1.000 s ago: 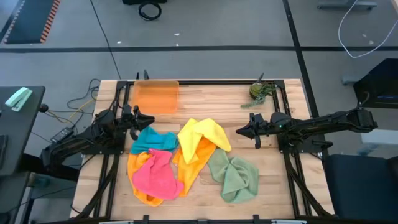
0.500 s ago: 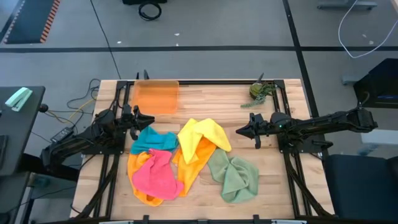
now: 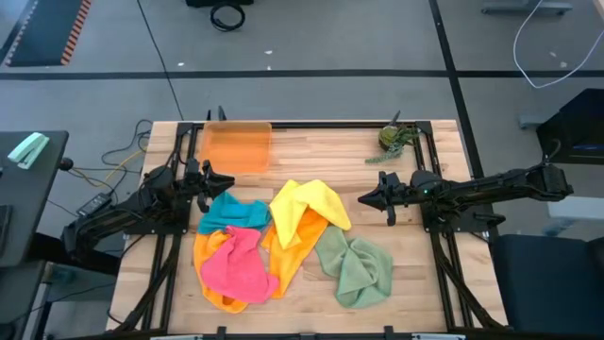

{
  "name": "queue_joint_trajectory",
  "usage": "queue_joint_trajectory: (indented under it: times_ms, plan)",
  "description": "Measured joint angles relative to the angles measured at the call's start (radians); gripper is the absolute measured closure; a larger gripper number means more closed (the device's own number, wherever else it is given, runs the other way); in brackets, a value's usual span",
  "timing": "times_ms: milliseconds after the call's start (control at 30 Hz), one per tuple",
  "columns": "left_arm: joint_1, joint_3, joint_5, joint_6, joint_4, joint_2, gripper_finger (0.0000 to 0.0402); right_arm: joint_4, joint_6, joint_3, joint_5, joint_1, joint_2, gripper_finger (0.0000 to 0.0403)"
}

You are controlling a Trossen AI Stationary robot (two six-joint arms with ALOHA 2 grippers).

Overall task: Fold microfiber towels
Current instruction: Fold the yellow towel

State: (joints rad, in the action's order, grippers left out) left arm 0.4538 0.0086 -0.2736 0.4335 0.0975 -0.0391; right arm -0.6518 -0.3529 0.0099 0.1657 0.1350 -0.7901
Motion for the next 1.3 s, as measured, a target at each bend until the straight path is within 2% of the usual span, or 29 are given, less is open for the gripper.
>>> queue_joint_trajectory:
  times_ms: [100, 233, 433, 533, 667, 767, 1000, 1067, 1200, 1300]
  plan:
    - [0.0, 0.0, 0.041, -0.019, 0.068, 0.0, 0.0317, 0.0, 0.003, 0.0, -0.001, 0.0, 0.0, 0.0389]
    - [0.0, 0.0, 0.086, -0.156, 0.042, 0.0, 0.0323, 0.0, -0.004, 0.011, -0.027, 0.0, 0.0, 0.0389]
    - [-0.004, 0.0, 0.09, -0.047, 0.042, -0.013, 0.0335, -0.009, 0.002, 0.017, -0.031, 0.0, 0.0, 0.0389]
    - [-0.018, 0.0, 0.091, -0.026, 0.051, -0.064, 0.0352, -0.057, 0.043, 0.02, -0.081, 0.0, 0.0, 0.0389]
    - [-0.078, 0.0, 0.127, -0.046, 0.152, -0.2, 0.0392, -0.016, 0.11, 0.06, -0.132, 0.0, 0.0, 0.0389]
    - [-0.132, 0.008, 0.154, -0.119, 0.271, -0.328, 0.0394, 0.101, 0.143, 0.136, -0.132, 0.0, -0.004, 0.0389]
    - [-0.242, 0.158, 0.16, -0.345, 0.292, -0.656, 0.0397, 0.394, 0.198, 0.371, -0.132, -0.004, -0.099, 0.0389]
    - [-0.263, 0.217, 0.131, -0.433, 0.288, -0.746, 0.0398, 0.408, 0.179, 0.412, -0.134, -0.019, -0.143, 0.0389]
    - [-0.306, 0.332, 0.003, -0.558, 0.27, -0.908, 0.0397, 0.427, 0.117, 0.46, -0.133, -0.094, -0.234, 0.0389]
    - [-0.357, 0.394, -0.016, -0.636, 0.245, -1.025, 0.0398, 0.426, 0.043, 0.47, -0.185, -0.177, -0.298, 0.0389]
